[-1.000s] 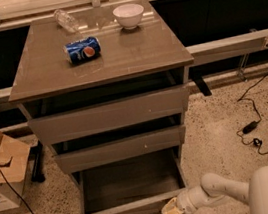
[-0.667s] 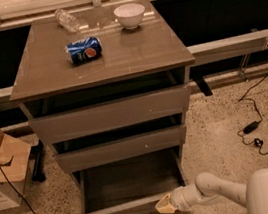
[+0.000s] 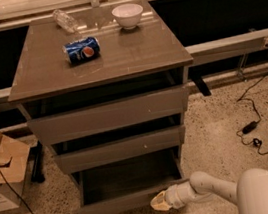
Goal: Close bottom drawer
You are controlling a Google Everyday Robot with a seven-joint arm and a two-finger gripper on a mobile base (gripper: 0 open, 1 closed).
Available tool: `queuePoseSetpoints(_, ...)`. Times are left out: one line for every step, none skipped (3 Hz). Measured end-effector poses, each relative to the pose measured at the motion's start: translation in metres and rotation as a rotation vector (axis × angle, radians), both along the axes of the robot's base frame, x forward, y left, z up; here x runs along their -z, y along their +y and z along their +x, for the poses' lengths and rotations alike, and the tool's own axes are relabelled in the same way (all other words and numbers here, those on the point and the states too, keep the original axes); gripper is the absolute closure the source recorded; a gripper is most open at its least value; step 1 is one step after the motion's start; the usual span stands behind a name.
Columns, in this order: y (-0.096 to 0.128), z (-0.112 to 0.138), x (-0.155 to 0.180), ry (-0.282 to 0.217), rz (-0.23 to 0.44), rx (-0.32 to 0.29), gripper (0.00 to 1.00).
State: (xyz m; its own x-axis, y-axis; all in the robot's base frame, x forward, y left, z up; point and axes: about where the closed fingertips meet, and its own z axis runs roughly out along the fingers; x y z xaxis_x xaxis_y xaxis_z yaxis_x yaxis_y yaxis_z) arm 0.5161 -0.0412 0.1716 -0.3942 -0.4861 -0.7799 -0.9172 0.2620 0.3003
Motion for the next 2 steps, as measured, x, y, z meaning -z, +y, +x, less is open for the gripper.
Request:
queuePoseSetpoints(0.0016,0.0256,0.0048,-0.032,0.001,0.007,1.0)
queuePoseSetpoints(0.0016,0.0258,0.0047,-0.032,0.001,0.008,1.0)
